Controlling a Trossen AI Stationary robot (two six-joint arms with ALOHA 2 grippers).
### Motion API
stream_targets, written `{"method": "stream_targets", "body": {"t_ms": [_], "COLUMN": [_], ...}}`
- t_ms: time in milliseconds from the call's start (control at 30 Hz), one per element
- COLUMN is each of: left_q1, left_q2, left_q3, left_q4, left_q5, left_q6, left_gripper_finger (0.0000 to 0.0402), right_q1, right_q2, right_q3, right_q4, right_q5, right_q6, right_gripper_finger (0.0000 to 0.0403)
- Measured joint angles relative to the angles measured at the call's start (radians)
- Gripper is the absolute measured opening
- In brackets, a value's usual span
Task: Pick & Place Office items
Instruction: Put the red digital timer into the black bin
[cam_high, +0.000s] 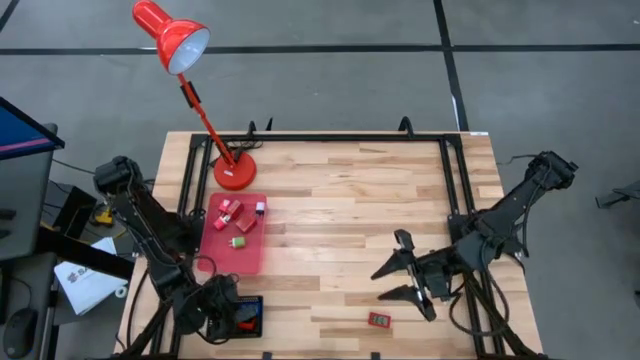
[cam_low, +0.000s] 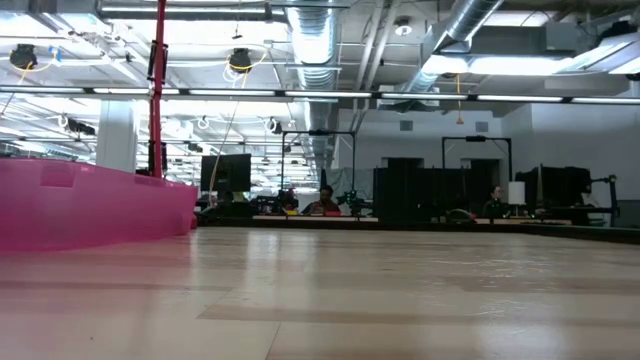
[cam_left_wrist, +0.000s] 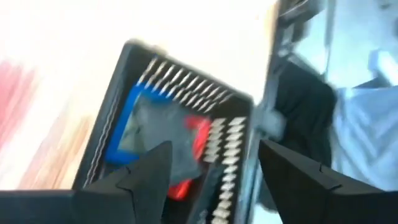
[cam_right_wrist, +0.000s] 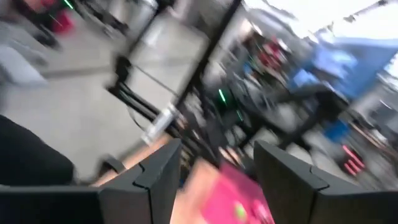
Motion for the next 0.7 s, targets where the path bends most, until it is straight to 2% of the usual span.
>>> {"method": "stream_targets", "body": {"t_ms": [100,200,300,467,600,700], "left_q1": [-0.006,-0.007,-0.010,0.018,0.073,0.132], "left_q2": [-0.044,-0.095,-0.134,-0.183,-0.201,-0.208], "left_q3": [0.000,0.000,0.000,0.001,0.001,0.001], "left_q4": [0.034,0.102,0.222,0.421,0.473,0.543], "left_q5": [-0.075,-0.155,-0.232,-0.290,-0.296,-0.318], "left_q6": [0.091,0.248,0.492,0.926,1.171,1.343], "left_gripper_finger": [0.0243,0.0246,0.0246,0.0246,0.0245,0.0241], "right_q1": [0.016,0.017,0.008,0.008,0.008,0.015], "right_q2": [0.000,0.000,0.000,0.037,0.106,0.182], "right_q3": [0.000,0.000,0.000,0.000,0.000,0.000], "right_q4": [-0.077,-0.186,-0.295,-0.501,-0.654,-0.676], "right_q5": [0.156,0.219,0.215,0.204,0.121,0.045], "right_q6": [0.041,0.154,0.334,0.683,0.930,1.035], "right_gripper_finger": [0.0195,0.0195,0.0195,0.0195,0.0195,0.0195]}}
